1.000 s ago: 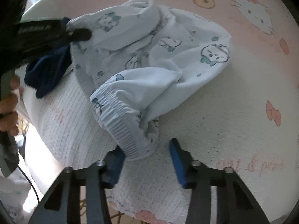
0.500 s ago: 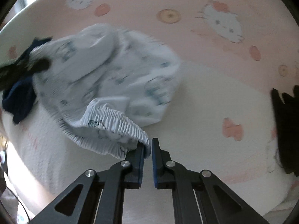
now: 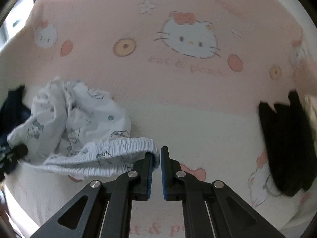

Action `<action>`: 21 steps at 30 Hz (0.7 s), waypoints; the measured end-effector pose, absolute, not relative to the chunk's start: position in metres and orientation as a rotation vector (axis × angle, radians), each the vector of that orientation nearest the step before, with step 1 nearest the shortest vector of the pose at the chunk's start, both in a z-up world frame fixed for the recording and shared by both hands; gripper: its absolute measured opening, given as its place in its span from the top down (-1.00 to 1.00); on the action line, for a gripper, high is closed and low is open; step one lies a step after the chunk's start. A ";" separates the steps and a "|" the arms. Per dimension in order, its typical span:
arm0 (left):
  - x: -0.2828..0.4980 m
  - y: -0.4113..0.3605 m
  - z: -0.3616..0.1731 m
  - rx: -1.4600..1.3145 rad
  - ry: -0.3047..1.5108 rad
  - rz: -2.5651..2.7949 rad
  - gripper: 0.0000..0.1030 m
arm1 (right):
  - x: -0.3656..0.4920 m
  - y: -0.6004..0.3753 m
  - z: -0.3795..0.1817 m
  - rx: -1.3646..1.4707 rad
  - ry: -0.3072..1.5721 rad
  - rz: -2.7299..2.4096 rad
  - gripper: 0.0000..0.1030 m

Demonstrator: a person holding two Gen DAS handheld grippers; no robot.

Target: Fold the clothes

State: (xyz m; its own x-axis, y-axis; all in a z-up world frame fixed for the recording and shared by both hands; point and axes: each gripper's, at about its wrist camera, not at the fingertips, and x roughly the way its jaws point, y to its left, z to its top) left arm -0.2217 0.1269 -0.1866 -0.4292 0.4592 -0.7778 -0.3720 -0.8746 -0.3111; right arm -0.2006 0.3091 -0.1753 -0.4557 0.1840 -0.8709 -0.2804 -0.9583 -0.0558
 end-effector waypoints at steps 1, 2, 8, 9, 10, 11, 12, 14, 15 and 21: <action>-0.221 0.129 -0.186 -1.292 -0.119 2.302 0.81 | -0.204 0.311 -0.182 -1.471 0.185 2.452 0.90; -0.220 0.131 -0.185 -1.286 -0.120 2.302 0.81 | -0.201 0.314 -0.184 -1.488 0.232 2.443 0.90; -0.222 0.131 -0.181 -1.306 -0.190 2.283 0.81 | -0.196 0.318 -0.184 -1.498 0.371 2.453 0.75; -0.224 0.131 -0.179 -1.323 -0.204 2.277 0.81 | -0.195 0.317 -0.184 -1.495 0.384 2.450 0.56; -0.226 0.130 -0.178 -1.354 -0.220 2.274 0.79 | -0.195 0.317 -0.183 -1.493 0.398 2.438 -0.05; -0.228 0.129 -0.178 -1.391 -0.241 2.272 0.77 | -0.193 0.317 -0.183 -1.490 0.421 2.425 -0.50; -0.229 0.128 -0.176 -1.408 -0.267 2.272 0.76 | -0.190 0.316 -0.183 -1.486 0.465 2.420 -0.51; -0.227 0.122 -0.173 -1.413 -0.327 2.272 0.71 | -0.181 0.316 -0.185 -1.494 0.590 2.413 -0.51; -0.227 0.121 -0.171 -1.417 -0.344 2.272 0.63 | -0.179 0.317 -0.187 -1.502 0.639 2.403 -0.51; -0.220 0.107 -0.153 -1.376 -0.478 2.284 -0.29 | -0.165 0.323 -0.198 -1.558 0.878 2.314 -0.51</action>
State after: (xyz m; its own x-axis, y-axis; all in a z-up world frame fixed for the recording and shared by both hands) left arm -0.2204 0.1070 -0.1525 -0.4157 0.5242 -0.7433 -0.1822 -0.8487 -0.4966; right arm -0.1648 0.3231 -0.1977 -0.4155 -0.1459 -0.8978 -0.4862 -0.7986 0.3548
